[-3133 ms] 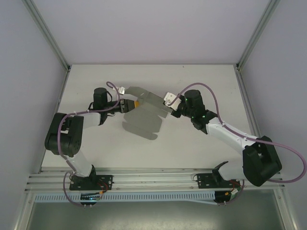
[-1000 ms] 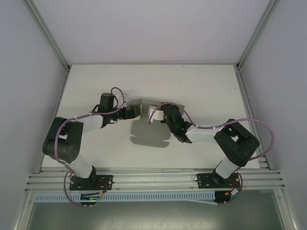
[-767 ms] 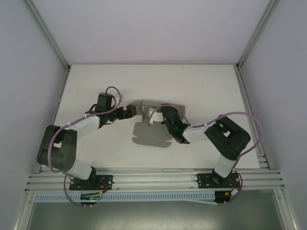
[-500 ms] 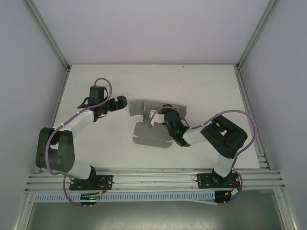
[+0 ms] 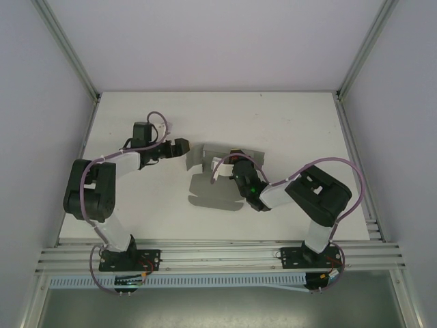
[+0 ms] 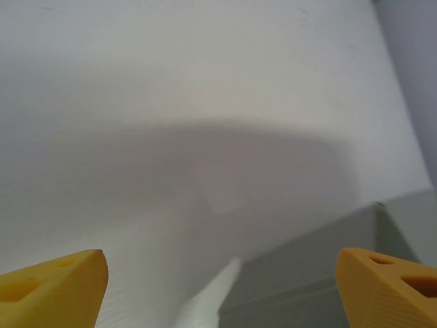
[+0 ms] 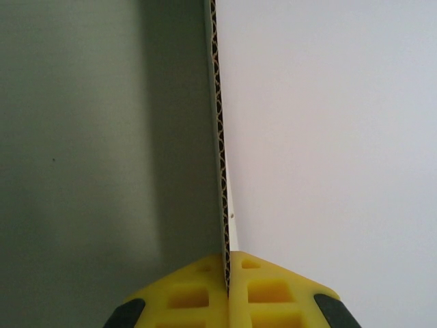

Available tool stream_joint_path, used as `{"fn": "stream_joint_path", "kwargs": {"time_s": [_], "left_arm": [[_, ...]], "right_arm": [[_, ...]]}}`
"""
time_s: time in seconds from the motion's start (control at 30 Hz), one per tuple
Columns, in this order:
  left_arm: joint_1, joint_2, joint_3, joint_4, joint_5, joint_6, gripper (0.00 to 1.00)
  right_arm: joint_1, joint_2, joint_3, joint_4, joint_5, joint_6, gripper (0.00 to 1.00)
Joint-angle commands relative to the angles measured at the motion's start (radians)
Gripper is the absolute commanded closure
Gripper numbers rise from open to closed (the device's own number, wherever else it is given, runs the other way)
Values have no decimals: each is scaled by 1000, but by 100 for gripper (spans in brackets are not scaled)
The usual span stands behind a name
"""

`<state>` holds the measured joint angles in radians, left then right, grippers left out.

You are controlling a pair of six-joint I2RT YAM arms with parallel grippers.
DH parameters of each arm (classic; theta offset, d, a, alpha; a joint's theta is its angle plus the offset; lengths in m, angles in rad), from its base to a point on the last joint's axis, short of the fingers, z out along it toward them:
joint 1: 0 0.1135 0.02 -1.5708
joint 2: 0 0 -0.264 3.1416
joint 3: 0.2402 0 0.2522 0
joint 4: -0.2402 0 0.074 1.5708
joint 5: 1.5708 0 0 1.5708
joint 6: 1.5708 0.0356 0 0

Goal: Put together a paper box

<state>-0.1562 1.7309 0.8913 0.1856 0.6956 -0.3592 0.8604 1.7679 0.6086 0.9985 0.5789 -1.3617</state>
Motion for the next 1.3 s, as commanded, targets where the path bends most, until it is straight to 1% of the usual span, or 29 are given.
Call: {"fn": "stream_joint_path", "kwargs": {"time_s": [0.0, 0.07, 0.1, 0.17, 0.2, 0.3, 0.33, 0.43, 0.53, 0.6, 0.73, 0.87, 0.97, 1.17, 1.27], "left_arm": [[-37, 20, -14, 82, 145, 74, 19], [-65, 34, -15, 67, 157, 103, 24], [-75, 45, -18, 79, 187, 114, 29], [-94, 68, -24, 112, 260, 113, 35], [-103, 78, -28, 133, 270, 105, 39], [-124, 106, -24, 147, 245, 101, 52], [-129, 113, -18, 149, 245, 97, 54], [-148, 114, -23, 180, 230, 94, 54], [-173, 98, -25, 179, 138, 118, 59], [-186, 104, -10, 160, 103, 131, 59], [-210, 129, 16, 170, 69, 126, 59], [-221, 131, 24, 170, 79, 123, 56], [-222, 84, -26, 176, 44, 127, 53], [-222, -16, -111, 99, -70, 149, 49], [-221, -75, -136, 75, -139, 143, 49]], "right_arm": [[12, -39, 19, -3, -8, 33, 100], [11, -50, 25, -27, -14, 48, 100], [11, -56, 29, -40, -14, 55, 100], [13, -67, 32, -59, -19, 65, 100], [13, -69, 33, -64, -20, 67, 100], [15, -79, 31, -74, -18, 75, 100], [16, -83, 31, -80, -18, 79, 100], [16, -93, 30, -102, -22, 91, 100], [18, -99, 26, -108, -25, 105, 100], [18, -102, 29, -121, -28, 116, 100], [19, -105, 30, -127, -41, 127, 100], [17, -105, 33, -148, -40, 122, 100], [10, -115, 27, -155, -37, 120, 100], [-9, -144, 17, -179, -38, 127, 100], [-12, -147, 17, -182, -40, 121, 100]]}}
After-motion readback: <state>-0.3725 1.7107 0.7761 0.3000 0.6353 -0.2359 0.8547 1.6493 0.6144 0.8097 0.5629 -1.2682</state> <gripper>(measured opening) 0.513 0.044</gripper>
